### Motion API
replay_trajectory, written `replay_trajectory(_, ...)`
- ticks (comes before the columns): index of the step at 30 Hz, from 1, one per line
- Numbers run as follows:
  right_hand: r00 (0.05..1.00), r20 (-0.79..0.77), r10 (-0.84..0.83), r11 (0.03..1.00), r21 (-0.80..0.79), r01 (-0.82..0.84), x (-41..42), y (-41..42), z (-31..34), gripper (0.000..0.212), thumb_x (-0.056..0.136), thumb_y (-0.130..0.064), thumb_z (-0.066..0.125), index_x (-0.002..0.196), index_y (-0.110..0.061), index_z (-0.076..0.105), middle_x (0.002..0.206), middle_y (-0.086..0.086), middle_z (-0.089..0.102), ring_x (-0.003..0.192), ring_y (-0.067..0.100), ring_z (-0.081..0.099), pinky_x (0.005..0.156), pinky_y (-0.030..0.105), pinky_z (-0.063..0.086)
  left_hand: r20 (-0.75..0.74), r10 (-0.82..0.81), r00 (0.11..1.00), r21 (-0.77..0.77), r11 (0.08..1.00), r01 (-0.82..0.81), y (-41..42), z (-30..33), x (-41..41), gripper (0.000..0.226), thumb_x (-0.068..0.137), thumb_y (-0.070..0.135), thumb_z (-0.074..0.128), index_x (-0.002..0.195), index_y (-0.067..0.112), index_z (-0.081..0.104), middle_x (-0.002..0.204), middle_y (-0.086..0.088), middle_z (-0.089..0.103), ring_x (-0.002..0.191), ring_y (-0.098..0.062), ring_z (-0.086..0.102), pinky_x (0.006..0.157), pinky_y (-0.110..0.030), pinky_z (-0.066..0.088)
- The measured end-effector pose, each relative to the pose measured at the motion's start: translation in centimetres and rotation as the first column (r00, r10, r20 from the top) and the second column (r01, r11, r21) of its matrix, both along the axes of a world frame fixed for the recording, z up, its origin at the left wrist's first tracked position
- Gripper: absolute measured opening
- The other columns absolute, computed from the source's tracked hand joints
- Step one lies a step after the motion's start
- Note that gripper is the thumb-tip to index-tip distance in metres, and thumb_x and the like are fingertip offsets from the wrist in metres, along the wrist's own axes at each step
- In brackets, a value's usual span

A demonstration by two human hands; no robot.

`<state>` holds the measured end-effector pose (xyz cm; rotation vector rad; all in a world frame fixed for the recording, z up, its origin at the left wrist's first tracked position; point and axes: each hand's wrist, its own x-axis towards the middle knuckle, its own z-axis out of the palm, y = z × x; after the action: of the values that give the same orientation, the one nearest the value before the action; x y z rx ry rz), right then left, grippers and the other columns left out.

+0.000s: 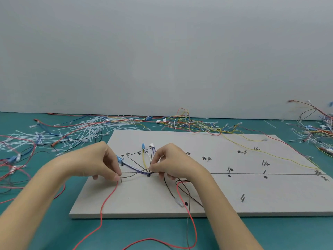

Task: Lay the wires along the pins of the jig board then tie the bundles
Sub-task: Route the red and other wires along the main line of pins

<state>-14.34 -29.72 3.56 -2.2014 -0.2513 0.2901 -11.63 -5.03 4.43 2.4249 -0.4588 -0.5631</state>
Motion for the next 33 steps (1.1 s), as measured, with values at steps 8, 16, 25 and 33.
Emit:
replay_trajectory(8,0.987,-0.125,0.100,0.920,0.388,-0.044,-0.1,-0.6,1.2,0.031,0.095,-0.032,0.057,0.077,-0.010,0.069,0.054,0.004,0.061,0.035,0.012,0.047,0.033,0.016,0.030,-0.035,0.096,0.995,-0.352,0.930,-0.102,0.7,0.3,0.4,0.011,0.084,0.026,0.070,0.085,0.017,0.077,0.068,-0.005,0.064,0.060,-0.012,0.058,0.053,-0.020,0.048)
replay_trajectory(16,0.915,-0.207,0.347,0.846,0.490,-0.210,-0.8,0.4,1.2,0.022,0.096,-0.029,0.056,0.106,-0.014,0.068,0.098,0.007,0.070,0.076,0.016,0.064,0.057,0.020,0.049,-0.231,-0.098,0.968,-0.808,0.574,-0.135,0.1,1.6,-0.5,0.023,0.059,0.022,0.084,0.077,0.012,0.073,0.070,-0.008,0.063,0.057,-0.012,0.062,0.051,-0.018,0.052)
replay_trajectory(25,0.743,-0.093,0.663,0.589,0.678,-0.440,-2.1,2.5,1.4,0.031,0.101,-0.022,0.043,0.090,-0.016,0.072,0.077,0.000,0.071,0.082,0.018,0.070,0.085,0.029,0.054,-0.266,-0.499,0.825,-0.961,0.068,-0.269,0.1,2.1,-1.3,0.035,0.105,0.003,0.025,0.116,-0.017,0.050,0.109,-0.031,0.055,0.098,-0.039,0.058,0.089,-0.042,0.049)
replay_trajectory(33,0.961,-0.031,0.276,0.721,0.668,-0.185,-0.6,-1.5,2.7,0.024,0.092,-0.027,0.058,0.080,-0.012,0.072,0.047,-0.011,0.030,0.039,0.007,0.021,0.040,0.019,0.018,-0.103,-0.107,0.989,-0.668,0.744,0.011,4.0,0.7,0.8,0.039,0.053,0.024,0.095,0.075,0.004,0.070,0.066,-0.017,0.060,0.052,-0.022,0.058,0.047,-0.022,0.048)
